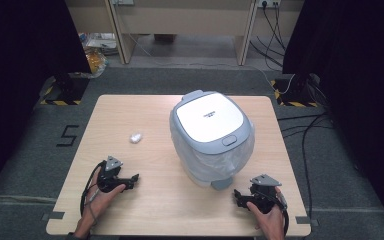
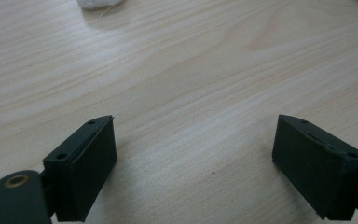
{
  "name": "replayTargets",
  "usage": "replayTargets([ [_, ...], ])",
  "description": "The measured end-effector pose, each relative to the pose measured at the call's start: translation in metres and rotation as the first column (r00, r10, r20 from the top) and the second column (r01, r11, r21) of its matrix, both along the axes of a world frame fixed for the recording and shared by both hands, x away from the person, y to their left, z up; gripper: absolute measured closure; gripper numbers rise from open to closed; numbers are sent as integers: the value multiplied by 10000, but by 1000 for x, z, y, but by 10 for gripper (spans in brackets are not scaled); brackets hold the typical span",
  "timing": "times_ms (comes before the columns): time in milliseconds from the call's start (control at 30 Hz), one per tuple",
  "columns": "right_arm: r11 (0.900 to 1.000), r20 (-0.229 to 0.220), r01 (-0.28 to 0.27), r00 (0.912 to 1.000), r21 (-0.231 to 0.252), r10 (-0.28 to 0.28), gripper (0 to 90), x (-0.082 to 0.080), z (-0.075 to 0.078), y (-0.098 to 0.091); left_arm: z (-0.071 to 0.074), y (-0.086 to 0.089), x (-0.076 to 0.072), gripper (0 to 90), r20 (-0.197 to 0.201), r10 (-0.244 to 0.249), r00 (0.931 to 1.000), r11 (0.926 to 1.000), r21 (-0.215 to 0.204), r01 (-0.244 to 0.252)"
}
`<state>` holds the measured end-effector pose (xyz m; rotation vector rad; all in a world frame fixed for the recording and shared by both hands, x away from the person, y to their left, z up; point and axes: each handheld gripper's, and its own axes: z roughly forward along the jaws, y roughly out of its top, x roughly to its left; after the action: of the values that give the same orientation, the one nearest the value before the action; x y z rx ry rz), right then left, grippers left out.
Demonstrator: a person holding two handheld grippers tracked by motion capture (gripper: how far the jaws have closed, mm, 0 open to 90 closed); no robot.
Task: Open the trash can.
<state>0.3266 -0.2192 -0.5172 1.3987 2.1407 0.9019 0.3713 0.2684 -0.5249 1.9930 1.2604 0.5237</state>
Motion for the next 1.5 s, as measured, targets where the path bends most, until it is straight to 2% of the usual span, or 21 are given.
replayTargets([
  [33,10000,0,0,10000,0,0,127,0,0,0,0,0,0,127,-2,-3,10000,10000,4,3],
  [67,10000,101,-9,9999,64,8,171,-1,0,-1,0,0,0,128,-2,0,10000,10000,0,0],
  [167,9998,261,0,9997,176,-4,178,-2,1,-2,0,0,0,127,-1,0,10000,10000,-2,0],
  [400,9981,994,-136,9950,600,76,211,-8,10,2,0,0,0,127,-1,1,10000,10000,0,-1],
  [600,9928,1188,-153,9929,1186,12,211,-7,15,8,0,0,0,127,-2,-2,10000,10000,3,2],
  [800,9885,1534,-69,9880,1510,-165,228,-3,20,13,0,0,0,127,6,14,10000,10000,-16,-14],
  [1067,9900,1518,-233,9884,1389,20,224,3,18,20,0,0,0,127,15,25,10000,10000,-30,-25],
  [1200,9920,1414,-107,9899,1254,-72,224,6,16,24,0,0,0,127,11,23,10000,10000,-25,-23],
  [1267,9947,1311,-75,9914,1023,-60,222,8,15,26,0,0,0,127,9,20,10000,10000,-20,-20],
  [1500,9940,1258,359,9908,1035,-489,231,4,12,31,0,0,0,127,1,2,10000,10000,-1,-2],
])
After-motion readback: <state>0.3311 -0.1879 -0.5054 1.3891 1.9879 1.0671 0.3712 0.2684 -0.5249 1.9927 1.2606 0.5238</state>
